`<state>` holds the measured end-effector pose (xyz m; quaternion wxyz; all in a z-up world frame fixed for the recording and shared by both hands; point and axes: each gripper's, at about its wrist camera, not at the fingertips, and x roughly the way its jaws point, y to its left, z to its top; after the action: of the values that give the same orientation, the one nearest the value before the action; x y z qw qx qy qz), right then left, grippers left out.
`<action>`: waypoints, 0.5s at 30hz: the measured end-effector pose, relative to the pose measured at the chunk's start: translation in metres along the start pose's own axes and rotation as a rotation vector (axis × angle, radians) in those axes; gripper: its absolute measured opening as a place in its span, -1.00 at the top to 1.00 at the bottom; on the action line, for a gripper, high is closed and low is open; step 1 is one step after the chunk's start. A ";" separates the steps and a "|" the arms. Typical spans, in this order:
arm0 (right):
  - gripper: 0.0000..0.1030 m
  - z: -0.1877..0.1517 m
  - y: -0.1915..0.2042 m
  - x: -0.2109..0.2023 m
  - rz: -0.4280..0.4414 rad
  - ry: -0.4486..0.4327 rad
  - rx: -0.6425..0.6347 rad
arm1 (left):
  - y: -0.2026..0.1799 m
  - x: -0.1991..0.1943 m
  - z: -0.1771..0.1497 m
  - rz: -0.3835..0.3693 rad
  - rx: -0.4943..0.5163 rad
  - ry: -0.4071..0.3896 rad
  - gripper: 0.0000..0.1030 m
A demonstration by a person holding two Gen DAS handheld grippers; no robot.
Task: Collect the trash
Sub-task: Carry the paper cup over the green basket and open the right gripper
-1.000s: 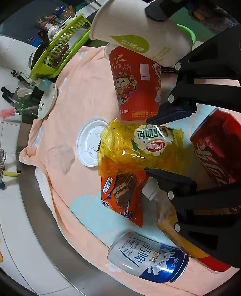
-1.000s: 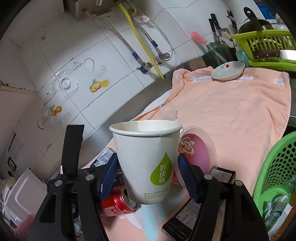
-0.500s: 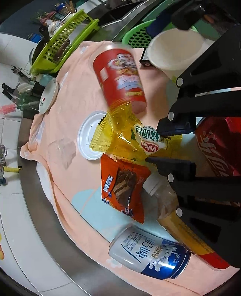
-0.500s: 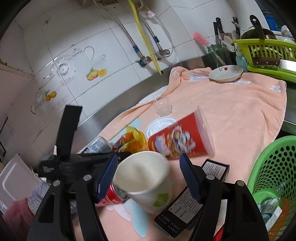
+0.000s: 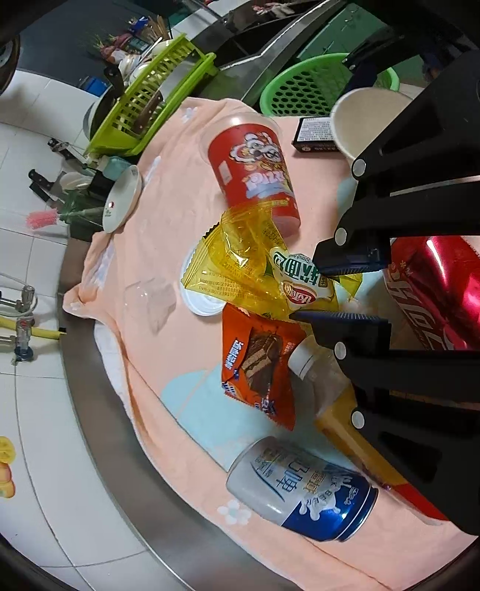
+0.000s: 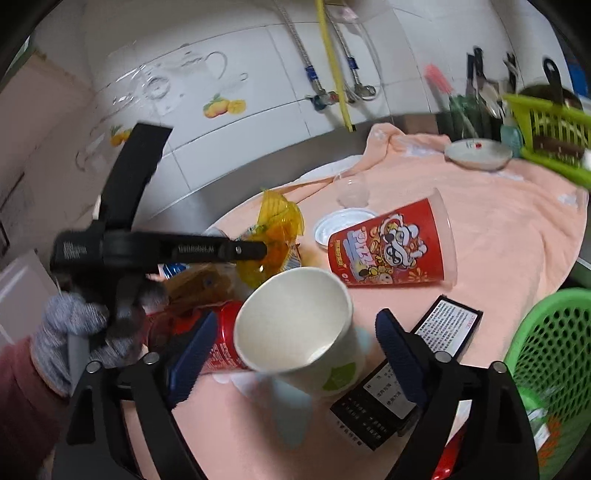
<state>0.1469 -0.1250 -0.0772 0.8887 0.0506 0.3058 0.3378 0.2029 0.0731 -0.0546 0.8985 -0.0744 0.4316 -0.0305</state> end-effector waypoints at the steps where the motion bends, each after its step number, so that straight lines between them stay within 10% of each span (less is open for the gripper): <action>1: -0.64 -0.001 0.002 0.002 -0.015 0.006 -0.020 | 0.000 -0.002 0.000 -0.003 -0.002 -0.005 0.69; 15: -0.27 0.001 0.014 0.001 -0.053 -0.038 -0.071 | 0.005 -0.042 0.001 -0.036 -0.017 -0.076 0.69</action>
<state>0.1404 -0.1140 -0.0725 0.9042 0.0171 0.2778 0.3239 0.1774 0.0834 -0.0218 0.9129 -0.0910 0.3959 -0.0403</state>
